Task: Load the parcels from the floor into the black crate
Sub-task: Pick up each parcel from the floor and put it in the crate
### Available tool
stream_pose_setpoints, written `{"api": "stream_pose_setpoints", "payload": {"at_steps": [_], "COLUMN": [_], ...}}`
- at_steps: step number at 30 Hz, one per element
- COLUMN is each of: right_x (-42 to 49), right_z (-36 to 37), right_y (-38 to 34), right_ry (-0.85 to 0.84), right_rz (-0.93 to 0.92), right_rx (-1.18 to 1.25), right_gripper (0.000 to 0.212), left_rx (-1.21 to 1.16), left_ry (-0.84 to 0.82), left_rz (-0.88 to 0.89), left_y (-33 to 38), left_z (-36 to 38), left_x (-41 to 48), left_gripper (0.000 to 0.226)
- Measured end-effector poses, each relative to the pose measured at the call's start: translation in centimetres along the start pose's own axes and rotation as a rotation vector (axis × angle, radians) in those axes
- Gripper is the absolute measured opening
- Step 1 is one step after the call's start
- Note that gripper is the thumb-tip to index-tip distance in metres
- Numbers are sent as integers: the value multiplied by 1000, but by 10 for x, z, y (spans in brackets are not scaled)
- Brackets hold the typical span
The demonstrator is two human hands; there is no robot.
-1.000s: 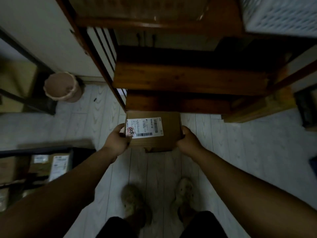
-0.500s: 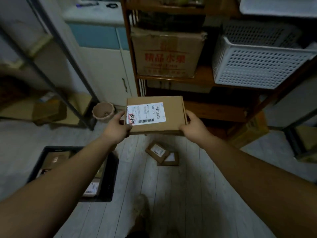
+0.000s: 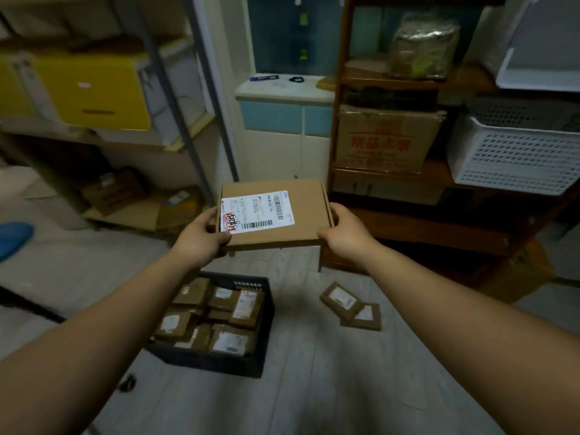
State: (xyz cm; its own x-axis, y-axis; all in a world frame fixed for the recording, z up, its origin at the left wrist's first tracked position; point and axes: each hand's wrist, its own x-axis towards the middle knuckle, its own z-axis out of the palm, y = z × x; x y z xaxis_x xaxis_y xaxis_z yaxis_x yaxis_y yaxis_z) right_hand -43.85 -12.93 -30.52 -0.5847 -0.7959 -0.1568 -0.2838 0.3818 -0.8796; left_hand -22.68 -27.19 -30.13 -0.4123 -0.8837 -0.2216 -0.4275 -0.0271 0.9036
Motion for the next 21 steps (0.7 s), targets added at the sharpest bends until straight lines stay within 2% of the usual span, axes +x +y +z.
{"api": "stream_pose_setpoints", "payload": {"at_steps": [4, 8, 16, 21], "right_x": [-16, -24, 20, 77], "right_z": [83, 141, 199, 244], "right_y": [-28, -39, -26, -23], "right_ry": [-19, -79, -67, -149], "right_rz": [-4, -4, -1, -13], "right_rx": [-102, -62, -105, -112], "right_gripper": [53, 52, 60, 67], "left_rx": [20, 17, 134, 285], "left_ry": [66, 59, 18, 87], "left_rz": [0, -45, -114, -89], "left_y": [-31, -63, -110, -133], "left_z": [-78, -133, -152, -165], "left_x": [-14, -13, 48, 100], "left_gripper": [65, 66, 73, 66]}}
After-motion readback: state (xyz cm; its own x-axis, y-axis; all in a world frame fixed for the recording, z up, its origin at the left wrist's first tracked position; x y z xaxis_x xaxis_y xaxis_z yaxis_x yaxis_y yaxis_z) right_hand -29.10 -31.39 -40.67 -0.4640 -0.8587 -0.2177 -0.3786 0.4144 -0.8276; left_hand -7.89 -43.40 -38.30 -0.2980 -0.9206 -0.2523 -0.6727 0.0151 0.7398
